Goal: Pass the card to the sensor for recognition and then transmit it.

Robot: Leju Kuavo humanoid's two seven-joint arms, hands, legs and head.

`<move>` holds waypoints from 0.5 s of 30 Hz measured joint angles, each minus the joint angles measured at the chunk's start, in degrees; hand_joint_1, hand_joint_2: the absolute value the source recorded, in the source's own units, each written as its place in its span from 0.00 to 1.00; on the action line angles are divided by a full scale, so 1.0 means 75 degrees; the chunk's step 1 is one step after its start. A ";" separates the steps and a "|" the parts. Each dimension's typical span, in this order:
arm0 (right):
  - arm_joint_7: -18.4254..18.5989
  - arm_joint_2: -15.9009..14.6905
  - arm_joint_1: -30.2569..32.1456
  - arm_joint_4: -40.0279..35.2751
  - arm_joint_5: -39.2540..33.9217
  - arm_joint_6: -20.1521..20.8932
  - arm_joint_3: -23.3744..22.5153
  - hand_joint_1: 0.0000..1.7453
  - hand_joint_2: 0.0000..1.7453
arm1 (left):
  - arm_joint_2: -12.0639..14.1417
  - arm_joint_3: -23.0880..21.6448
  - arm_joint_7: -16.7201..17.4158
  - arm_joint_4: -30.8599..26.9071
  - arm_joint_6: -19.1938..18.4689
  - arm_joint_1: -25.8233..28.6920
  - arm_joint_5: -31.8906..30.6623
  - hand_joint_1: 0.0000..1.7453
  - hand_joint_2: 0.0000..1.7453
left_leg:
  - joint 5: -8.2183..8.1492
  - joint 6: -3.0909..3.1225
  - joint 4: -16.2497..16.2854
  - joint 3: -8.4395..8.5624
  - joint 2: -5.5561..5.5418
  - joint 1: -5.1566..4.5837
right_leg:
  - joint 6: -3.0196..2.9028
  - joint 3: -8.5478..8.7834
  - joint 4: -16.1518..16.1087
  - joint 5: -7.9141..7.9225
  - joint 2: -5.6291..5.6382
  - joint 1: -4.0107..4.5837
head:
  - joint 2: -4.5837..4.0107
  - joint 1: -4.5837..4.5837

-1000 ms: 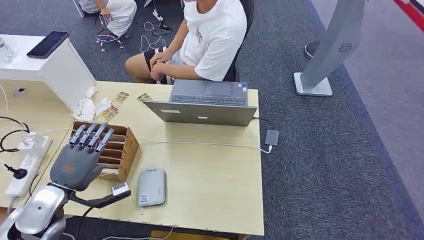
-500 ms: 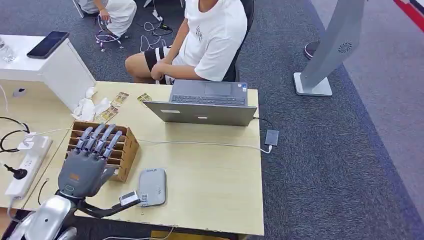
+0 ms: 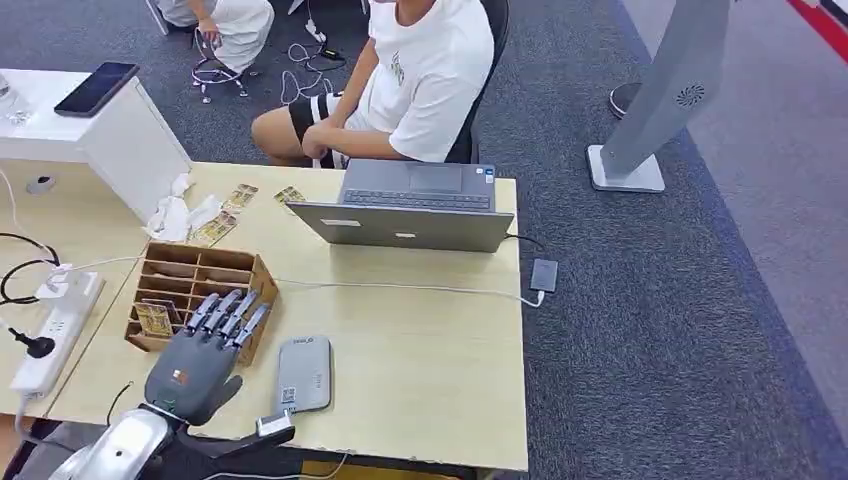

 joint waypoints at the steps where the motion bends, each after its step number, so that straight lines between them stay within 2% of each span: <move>1: 0.0011 -0.0003 0.0000 0.0000 0.0000 -0.0003 -0.0009 0.00 0.00 | 0.0011 0.0000 0.0023 0.0029 0.0014 0.0000 0.0026 0.00 1.00 | 0.0000 0.0000 0.0000 0.0000 0.0000 0.0000 | 0.0000 0.0000 0.0000 0.0000 0.0000 0.0000 | 0.0003 0.0000; 7: 0.0050 -0.0003 0.0000 0.0000 0.0003 -0.0032 -0.0015 0.00 0.00 | 0.0006 0.0085 0.0157 0.0102 0.0082 -0.0100 0.0184 0.00 1.00 | 0.0000 0.0000 0.0000 -0.0001 -0.0003 -0.0001 | 0.0000 0.0001 -0.0001 0.0000 0.0000 -0.0001 | 0.0003 0.0003; 15: 0.0067 0.0000 0.0000 0.0000 0.0111 -0.0067 -0.0015 0.00 0.00 | -0.0003 0.0650 0.0137 0.0175 0.0134 -0.0163 0.0376 0.00 1.00 | 0.0000 0.0000 0.0000 -0.0001 -0.0002 0.0000 | 0.0000 0.0000 0.0001 0.0000 0.0000 0.0000 | 0.0000 0.0000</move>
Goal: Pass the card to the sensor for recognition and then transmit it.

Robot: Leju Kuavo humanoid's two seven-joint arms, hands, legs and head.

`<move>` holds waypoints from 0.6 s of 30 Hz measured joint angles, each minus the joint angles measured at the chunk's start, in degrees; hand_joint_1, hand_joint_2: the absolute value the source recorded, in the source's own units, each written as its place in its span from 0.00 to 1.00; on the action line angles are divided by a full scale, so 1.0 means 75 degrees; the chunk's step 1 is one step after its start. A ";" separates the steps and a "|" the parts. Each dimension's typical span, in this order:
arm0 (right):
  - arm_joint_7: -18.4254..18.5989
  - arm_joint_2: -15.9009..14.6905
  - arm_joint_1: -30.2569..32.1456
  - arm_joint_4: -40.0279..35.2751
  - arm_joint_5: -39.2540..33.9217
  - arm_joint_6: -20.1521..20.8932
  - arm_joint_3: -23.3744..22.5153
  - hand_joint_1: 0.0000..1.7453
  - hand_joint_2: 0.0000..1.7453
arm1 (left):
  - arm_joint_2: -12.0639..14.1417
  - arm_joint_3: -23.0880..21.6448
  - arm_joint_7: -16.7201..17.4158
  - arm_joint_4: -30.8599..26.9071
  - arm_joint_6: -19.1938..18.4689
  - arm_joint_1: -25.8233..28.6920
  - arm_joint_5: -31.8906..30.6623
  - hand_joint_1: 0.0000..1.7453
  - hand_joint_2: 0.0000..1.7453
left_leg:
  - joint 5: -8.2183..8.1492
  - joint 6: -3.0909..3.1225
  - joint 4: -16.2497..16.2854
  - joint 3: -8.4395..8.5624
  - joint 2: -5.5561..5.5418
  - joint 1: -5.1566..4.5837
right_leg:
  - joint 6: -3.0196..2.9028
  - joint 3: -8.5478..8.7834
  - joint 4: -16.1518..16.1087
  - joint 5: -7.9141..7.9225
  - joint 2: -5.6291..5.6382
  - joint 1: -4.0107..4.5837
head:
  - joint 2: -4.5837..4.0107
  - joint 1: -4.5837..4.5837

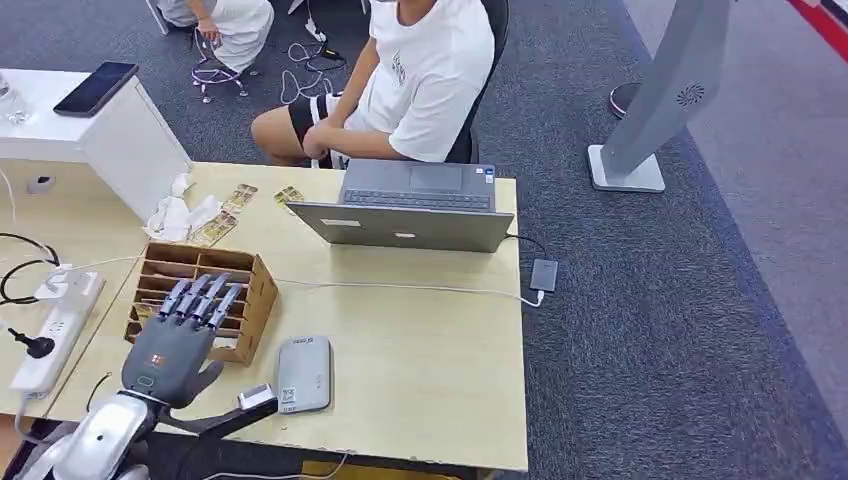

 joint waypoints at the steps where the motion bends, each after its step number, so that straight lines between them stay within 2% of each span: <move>1: 0.0000 -0.0003 0.0000 0.0000 0.0003 0.0000 0.0000 0.00 0.00 | -0.0003 0.0066 0.0000 0.0003 0.0000 0.0001 0.0011 0.00 1.00 | 0.0000 0.0000 0.0000 0.0000 0.0000 0.0000 | 0.0000 0.0000 0.0000 0.0000 0.0000 0.0000 | 0.0000 0.0000; 18: 0.0035 -0.0003 -0.0002 0.0000 0.0009 0.0003 0.0000 0.00 0.00 | -0.0003 0.0454 -0.0006 0.0157 -0.0259 0.0079 0.0087 0.00 1.00 | 0.0000 0.0000 0.0000 -0.0002 -0.0001 0.0000 | 0.0000 0.0001 0.0000 0.0000 -0.0002 0.0000 | 0.0000 0.0000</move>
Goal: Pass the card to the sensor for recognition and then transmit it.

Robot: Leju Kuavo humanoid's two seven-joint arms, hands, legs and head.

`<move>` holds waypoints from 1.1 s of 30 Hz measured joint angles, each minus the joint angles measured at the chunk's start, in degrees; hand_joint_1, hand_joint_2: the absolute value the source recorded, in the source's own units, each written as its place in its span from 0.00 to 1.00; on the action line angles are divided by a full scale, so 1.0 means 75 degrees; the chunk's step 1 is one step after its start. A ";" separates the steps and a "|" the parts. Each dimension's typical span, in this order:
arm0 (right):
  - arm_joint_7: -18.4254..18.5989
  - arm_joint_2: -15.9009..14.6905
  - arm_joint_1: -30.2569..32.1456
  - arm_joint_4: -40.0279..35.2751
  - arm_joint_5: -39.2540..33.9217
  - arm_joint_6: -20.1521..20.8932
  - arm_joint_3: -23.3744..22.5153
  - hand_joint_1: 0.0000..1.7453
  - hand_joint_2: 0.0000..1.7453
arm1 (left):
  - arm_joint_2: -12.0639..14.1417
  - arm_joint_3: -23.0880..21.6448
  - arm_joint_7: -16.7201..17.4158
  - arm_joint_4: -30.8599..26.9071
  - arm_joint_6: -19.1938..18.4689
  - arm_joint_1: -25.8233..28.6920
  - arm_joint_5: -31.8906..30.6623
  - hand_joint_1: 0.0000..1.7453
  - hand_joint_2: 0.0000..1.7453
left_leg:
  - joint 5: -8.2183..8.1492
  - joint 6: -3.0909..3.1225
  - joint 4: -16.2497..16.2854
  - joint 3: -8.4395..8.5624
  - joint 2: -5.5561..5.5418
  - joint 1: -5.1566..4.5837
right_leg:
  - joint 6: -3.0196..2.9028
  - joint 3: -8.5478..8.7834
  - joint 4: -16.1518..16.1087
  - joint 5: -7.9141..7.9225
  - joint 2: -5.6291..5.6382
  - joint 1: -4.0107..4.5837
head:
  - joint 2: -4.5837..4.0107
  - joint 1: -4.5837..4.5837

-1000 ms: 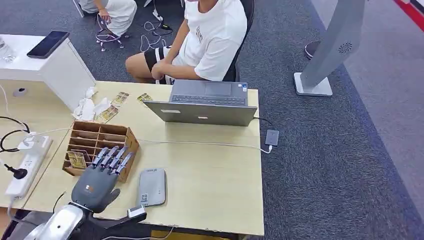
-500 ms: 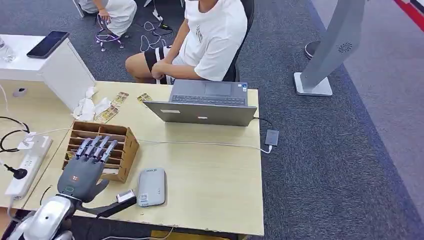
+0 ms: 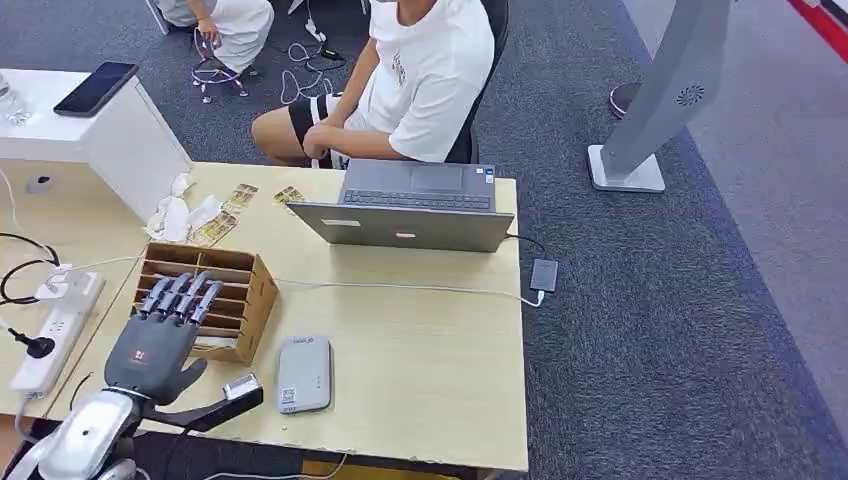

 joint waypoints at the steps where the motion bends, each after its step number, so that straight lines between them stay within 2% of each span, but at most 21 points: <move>1: 0.0012 0.0000 0.0000 0.0000 0.0000 0.0032 0.0000 0.00 0.00 | 0.0000 0.0006 0.0000 0.0012 -0.0021 0.0000 0.0000 0.00 1.00 | 0.0000 0.0000 0.0000 0.0000 0.0000 0.0000 | 0.0000 0.0000 0.0000 0.0000 0.0000 0.0000 | 0.0000 0.0000; 33: 0.0082 0.0000 -0.0003 0.0000 0.0017 0.0169 0.0000 0.00 0.00 | 0.0003 0.0248 0.0192 0.0140 -0.0487 0.0234 0.0149 0.00 1.00 | 0.0000 0.0000 0.0000 -0.0002 -0.0002 0.0000 | 0.0000 0.0000 0.0000 0.0000 -0.0003 0.0000 | 0.0000 0.0003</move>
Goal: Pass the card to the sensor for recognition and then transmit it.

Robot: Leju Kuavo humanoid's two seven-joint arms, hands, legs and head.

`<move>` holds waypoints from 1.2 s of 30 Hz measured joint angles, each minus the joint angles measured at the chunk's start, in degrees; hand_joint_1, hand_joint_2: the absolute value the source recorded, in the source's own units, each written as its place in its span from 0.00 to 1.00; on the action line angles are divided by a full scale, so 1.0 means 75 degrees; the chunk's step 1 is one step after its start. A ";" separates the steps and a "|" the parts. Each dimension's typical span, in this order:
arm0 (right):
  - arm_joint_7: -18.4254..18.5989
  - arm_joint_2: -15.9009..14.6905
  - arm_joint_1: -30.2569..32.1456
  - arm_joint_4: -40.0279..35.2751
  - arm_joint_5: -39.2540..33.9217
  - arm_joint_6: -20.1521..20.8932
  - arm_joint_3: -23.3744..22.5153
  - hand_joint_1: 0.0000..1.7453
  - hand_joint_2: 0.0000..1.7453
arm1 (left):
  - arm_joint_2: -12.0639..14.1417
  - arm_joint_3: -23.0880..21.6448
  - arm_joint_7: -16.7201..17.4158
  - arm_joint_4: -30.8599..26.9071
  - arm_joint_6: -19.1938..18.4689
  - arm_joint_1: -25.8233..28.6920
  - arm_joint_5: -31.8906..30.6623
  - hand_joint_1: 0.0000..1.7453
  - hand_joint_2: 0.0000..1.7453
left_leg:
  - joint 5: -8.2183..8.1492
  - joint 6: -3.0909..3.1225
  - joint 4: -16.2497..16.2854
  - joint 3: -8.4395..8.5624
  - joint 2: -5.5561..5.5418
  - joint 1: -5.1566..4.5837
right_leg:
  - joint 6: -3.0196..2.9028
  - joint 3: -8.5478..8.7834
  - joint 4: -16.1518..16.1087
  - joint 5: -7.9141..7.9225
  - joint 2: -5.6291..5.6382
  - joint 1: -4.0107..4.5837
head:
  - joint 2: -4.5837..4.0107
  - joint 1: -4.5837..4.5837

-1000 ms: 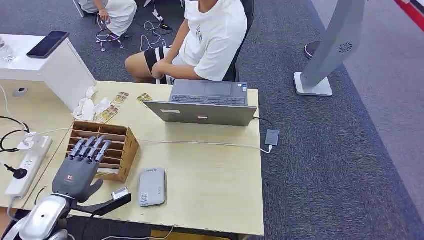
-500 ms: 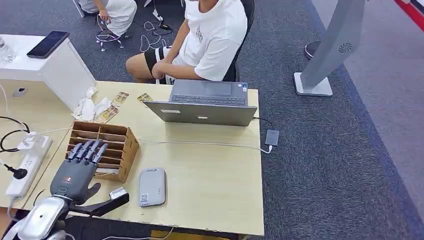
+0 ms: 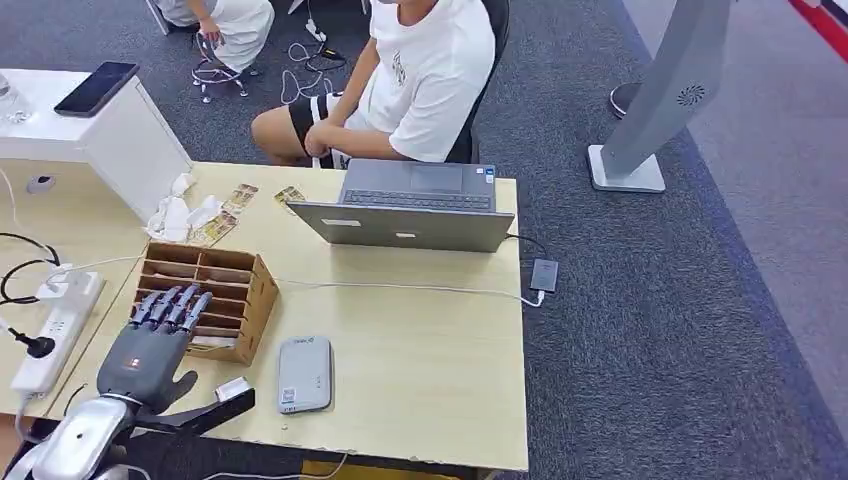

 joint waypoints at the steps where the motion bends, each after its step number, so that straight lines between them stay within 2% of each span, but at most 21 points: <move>1: 0.0000 0.0000 0.0000 0.0000 0.0000 0.0000 0.0000 0.00 0.00 | 0.0006 0.0000 0.0023 0.0000 -0.0064 0.0013 0.0003 0.33 1.00 | 0.0000 0.0000 0.0000 0.0000 0.0000 0.0000 | 0.0000 0.0000 0.0000 0.0000 0.0000 0.0000 | 0.0003 -0.0003; 2: 0.0000 0.0000 0.0000 0.0000 0.0000 0.0003 0.0003 0.00 0.00 | 0.0018 0.0000 0.0050 0.0000 -0.0117 0.0030 0.0017 1.00 1.00 | 0.0000 0.0000 0.0000 0.0000 0.0001 0.0000 | 0.0000 0.0000 0.0000 0.0000 0.0000 0.0000 | 0.0000 0.0000; 6: 0.0000 -0.0003 -0.0001 0.0000 0.0003 0.0012 0.0000 0.00 0.00 | 0.0151 0.0003 0.0076 0.0000 -0.0375 0.0106 0.0102 1.00 1.00 | 0.0000 0.0000 0.0000 -0.0001 -0.0001 0.0000 | 0.0000 0.0000 0.0000 0.0000 0.0000 0.0001 | 0.0000 -0.0003; 11: 0.0003 -0.0012 -0.0001 0.0000 0.0003 0.0029 0.0000 0.00 0.00 | 0.0487 0.0026 0.0076 -0.0003 -0.0670 0.0383 0.0434 1.00 1.00 | 0.0000 0.0000 0.0000 0.0000 0.0002 0.0001 | 0.0000 -0.0002 0.0000 -0.0002 0.0000 0.0001 | 0.0000 -0.0003; 17: 0.0000 -0.0015 -0.0002 0.0000 0.0032 0.0035 0.0000 0.00 0.00 | 0.0667 0.0067 0.0090 -0.0012 -0.0702 0.0469 0.0513 1.00 1.00 | 0.0000 0.0000 0.0000 0.0002 -0.0003 0.0000 | 0.0001 0.0003 0.0000 -0.0002 -0.0004 0.0000 | 0.0000 -0.0006; 23: -0.0006 -0.0017 -0.0002 0.0000 0.0055 0.0035 0.0000 0.00 0.00 | 0.0676 0.0131 0.0114 -0.0012 -0.0650 0.0448 0.0522 1.00 1.00 | 0.0000 0.0000 0.0000 0.0004 -0.0002 0.0000 | 0.0001 0.0003 0.0000 -0.0002 -0.0004 0.0000 | 0.0000 0.0000; 32: -0.0131 -0.0017 -0.0003 0.0000 -0.0020 0.0047 0.0000 0.00 0.00 | 0.0498 0.0128 0.0058 -0.0012 0.0033 0.0319 0.0078 1.00 1.00 | 0.0000 0.0000 0.0000 0.0003 -0.0002 0.0000 | 0.0001 0.0001 -0.0001 -0.0002 -0.0003 0.0000 | 0.0000 0.0000; 34: -0.0143 -0.0017 -0.0002 0.0000 -0.0020 0.0044 -0.0003 0.00 0.00 | 0.0364 0.0128 -0.0050 -0.0014 0.0456 0.0266 -0.0134 1.00 1.00 | 0.0000 0.0000 0.0000 0.0002 -0.0003 -0.0001 | 0.0001 0.0000 -0.0002 -0.0002 -0.0003 -0.0001 | 0.0000 0.0000; 36: -0.0186 -0.0017 -0.0002 0.0000 -0.0032 -0.0017 -0.0006 0.00 0.00 | 0.0166 0.0128 -0.0195 -0.0049 0.1248 0.0222 -0.0335 1.00 1.00 | 0.0000 0.0000 0.0000 0.0001 -0.0002 -0.0001 | 0.0002 0.0000 -0.0003 -0.0002 -0.0003 -0.0001 | 0.0000 0.0000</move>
